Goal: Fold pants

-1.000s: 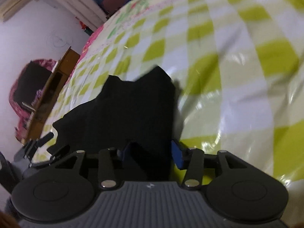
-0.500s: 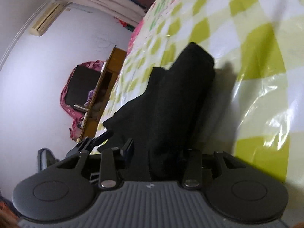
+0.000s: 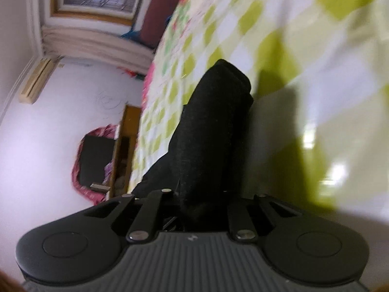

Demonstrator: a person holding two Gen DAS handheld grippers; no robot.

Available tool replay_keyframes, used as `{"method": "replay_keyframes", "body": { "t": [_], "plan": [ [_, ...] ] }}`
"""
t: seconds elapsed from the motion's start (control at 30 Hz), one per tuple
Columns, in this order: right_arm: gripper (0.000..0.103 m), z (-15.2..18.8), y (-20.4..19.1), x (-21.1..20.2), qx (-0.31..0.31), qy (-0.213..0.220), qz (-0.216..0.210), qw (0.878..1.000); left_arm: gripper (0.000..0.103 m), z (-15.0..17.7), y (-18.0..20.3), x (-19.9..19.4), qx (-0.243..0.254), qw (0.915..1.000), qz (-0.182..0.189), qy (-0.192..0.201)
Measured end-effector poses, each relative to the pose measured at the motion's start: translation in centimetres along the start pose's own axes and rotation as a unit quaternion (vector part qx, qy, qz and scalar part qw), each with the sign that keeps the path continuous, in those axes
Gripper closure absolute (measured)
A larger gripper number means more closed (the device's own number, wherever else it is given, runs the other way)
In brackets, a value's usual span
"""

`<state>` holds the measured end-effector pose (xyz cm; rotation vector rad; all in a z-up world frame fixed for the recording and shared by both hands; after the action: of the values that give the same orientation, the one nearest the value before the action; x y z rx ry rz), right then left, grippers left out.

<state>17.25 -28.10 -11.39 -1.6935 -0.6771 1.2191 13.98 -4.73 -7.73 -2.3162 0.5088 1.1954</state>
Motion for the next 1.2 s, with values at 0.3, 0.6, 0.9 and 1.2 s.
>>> {"method": "replay_keyframes", "body": {
  "t": [0.3,0.6,0.9,1.2],
  "plan": [
    [0.086,0.8,-6.0,-4.6,-0.062,0.019,0.204,0.977,0.030,-0.9,0.4,-0.7,-0.023,0.9981,0.035,0.044],
    [0.081,2.5,-15.4,4.2,-0.163,-0.026,0.309,0.937,0.029,-0.5,-9.3,0.9,-0.162,0.9843,0.025,0.066],
    [0.075,6.3,-17.2,12.9,-0.191,-0.051,0.344,0.918,0.034,-3.5,-13.3,5.7,-0.195,0.9791,0.016,0.056],
    [0.079,5.4,-17.2,14.5,-0.159,-0.031,0.319,0.934,0.033,2.0,-19.1,-0.1,-0.321,0.9285,0.119,0.144]
  ]
}}
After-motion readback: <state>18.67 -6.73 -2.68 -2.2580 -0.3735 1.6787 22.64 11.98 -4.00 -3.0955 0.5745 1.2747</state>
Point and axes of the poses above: each gripper's, at about its wrist camera, not at the fingertips, and x roughly the way its jaws point, y to its right, z to its underside, the point moved 8 cm from there along x, roughly the way its jaws point, and after that the axes turned 12 degrees about -y, right-handed, at the moved point
